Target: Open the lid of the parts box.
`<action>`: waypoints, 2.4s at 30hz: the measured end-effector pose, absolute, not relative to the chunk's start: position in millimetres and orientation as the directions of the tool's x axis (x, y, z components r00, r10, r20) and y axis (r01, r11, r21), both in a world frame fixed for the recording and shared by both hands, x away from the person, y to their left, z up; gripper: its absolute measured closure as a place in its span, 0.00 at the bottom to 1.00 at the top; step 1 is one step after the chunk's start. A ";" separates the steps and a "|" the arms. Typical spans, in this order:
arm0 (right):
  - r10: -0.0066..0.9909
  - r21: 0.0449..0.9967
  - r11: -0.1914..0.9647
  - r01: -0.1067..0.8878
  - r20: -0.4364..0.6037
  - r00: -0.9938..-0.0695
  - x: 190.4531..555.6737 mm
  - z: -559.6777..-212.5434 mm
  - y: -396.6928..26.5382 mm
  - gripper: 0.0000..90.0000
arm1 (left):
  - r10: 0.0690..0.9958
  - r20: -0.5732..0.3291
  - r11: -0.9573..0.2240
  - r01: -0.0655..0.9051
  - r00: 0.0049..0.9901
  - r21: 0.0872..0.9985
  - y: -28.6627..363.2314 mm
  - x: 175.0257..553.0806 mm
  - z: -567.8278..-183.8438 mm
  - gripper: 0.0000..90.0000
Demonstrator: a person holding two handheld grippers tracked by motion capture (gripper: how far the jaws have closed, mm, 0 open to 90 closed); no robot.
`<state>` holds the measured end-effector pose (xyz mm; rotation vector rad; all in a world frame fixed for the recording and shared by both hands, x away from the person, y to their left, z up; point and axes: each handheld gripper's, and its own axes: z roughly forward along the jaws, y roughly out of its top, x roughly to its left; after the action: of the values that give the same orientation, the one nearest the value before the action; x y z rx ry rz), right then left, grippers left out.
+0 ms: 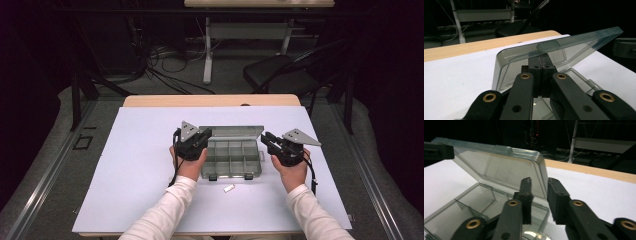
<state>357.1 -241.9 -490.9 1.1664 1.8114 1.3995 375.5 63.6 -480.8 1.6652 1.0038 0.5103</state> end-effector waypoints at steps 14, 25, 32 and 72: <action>0.880 0.955 0.126 0.268 0.018 -0.476 366.1 -500.9 -256.4 0.67 | 0.825 -0.153 -0.065 0.362 0.543 0.930 64.2 377.3 -479.6 1.00; 0.867 0.953 0.089 0.289 0.069 -0.494 382.4 -513.7 -262.4 0.68 | 0.830 -0.168 -0.056 0.377 0.533 0.924 67.4 379.0 -477.6 1.00; 0.862 0.950 0.060 0.305 0.105 -0.497 394.4 -525.7 -260.8 0.71 | 0.832 -0.171 -0.049 0.378 0.528 0.925 70.5 382.3 -477.2 1.00; 0.899 0.938 0.026 0.345 0.129 -0.419 405.2 -541.5 -235.5 0.91 | 0.839 -0.132 -0.127 0.425 0.529 0.896 75.7 378.3 -498.8 0.94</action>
<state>405.2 -235.5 -541.5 1.2624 1.7930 1.3977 378.3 75.7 -498.8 1.7481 1.0624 0.5068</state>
